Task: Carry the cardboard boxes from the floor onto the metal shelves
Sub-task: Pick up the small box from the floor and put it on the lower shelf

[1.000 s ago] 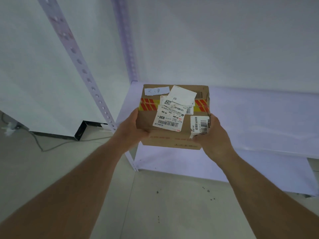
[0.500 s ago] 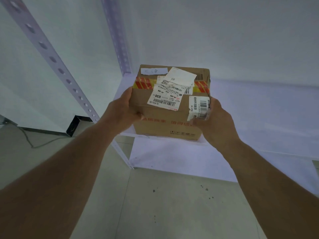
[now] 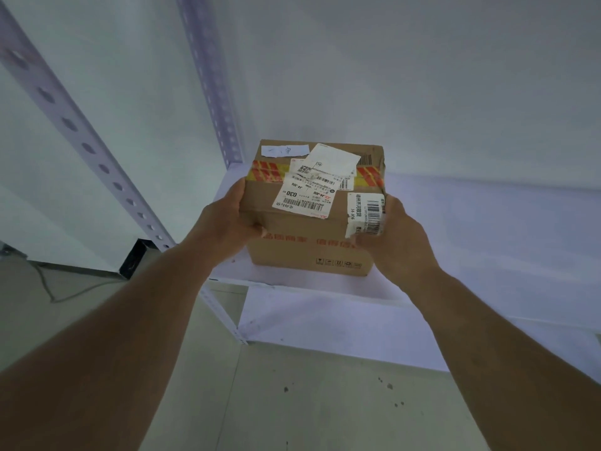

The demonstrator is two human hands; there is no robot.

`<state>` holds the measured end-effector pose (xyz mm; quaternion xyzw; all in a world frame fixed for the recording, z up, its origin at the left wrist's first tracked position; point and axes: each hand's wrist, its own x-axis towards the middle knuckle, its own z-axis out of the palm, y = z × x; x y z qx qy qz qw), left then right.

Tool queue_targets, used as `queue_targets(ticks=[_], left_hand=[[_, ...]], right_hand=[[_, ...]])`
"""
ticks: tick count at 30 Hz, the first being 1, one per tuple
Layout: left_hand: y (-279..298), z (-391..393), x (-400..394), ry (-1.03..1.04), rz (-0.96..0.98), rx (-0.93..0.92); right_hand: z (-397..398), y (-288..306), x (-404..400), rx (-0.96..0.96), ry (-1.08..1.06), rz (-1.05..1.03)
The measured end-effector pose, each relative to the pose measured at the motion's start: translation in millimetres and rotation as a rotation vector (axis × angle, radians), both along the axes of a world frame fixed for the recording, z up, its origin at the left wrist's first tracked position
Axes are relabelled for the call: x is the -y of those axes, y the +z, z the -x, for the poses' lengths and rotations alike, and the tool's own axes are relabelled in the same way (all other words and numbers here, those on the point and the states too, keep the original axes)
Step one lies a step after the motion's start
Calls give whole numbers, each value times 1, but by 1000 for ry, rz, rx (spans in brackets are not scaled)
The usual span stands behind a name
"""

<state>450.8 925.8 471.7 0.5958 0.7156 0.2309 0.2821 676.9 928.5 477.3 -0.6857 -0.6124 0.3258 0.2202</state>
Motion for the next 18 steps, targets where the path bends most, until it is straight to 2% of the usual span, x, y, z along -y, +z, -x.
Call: queue_targets(ticks=[7, 11, 15, 18], left_hand=[[4, -3, 6, 14, 64, -28], [10, -7, 41, 95, -22, -16], [12, -20, 104, 294, -161, 244], [8, -22, 151, 445, -166, 357]], right_hand=[[-2, 2, 1, 8, -7, 12], [-3, 7, 21, 124, -28, -60], [3, 15, 66, 186, -118, -129], [18, 19, 101, 184, -123, -109]])
